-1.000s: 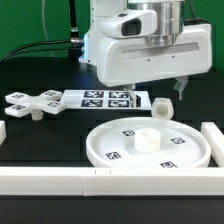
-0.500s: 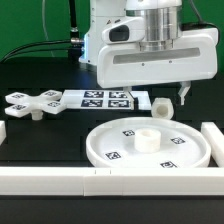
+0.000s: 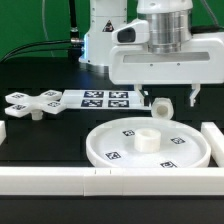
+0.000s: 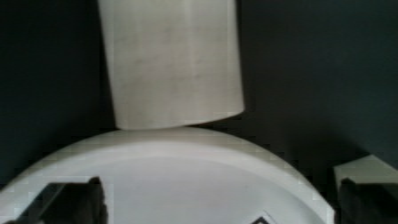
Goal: Assemble round table
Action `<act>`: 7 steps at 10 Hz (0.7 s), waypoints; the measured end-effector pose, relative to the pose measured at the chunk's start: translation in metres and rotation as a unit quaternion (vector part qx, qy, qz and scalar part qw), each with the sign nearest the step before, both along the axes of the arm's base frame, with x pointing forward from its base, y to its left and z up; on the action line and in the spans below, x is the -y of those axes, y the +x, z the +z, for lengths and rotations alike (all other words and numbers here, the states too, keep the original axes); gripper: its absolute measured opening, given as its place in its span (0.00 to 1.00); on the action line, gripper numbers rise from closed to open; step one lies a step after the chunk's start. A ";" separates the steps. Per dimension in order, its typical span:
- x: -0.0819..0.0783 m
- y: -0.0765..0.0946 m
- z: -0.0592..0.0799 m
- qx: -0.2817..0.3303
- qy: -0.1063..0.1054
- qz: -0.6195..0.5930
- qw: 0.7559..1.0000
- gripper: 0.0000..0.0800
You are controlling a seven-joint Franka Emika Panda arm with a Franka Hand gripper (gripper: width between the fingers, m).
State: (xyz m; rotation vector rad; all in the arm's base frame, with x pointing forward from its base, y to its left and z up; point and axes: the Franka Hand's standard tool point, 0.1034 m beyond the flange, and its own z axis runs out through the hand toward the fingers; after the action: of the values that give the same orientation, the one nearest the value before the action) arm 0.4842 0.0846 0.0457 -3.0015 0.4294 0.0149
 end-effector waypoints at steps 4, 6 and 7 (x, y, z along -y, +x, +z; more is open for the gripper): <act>0.001 -0.010 -0.001 -0.105 0.014 0.013 0.994 0.81; 0.009 -0.010 0.000 -0.174 0.021 0.013 0.984 0.81; 0.012 -0.015 -0.001 -0.214 0.030 0.011 0.976 0.81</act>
Offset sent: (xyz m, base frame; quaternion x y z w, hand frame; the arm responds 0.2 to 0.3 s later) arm -0.0044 -0.0006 -0.0034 -0.0417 -0.2166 0.0595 0.9736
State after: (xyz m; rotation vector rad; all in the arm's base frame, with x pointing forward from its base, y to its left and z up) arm 0.4693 0.0723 0.0451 -2.9311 0.4222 0.6727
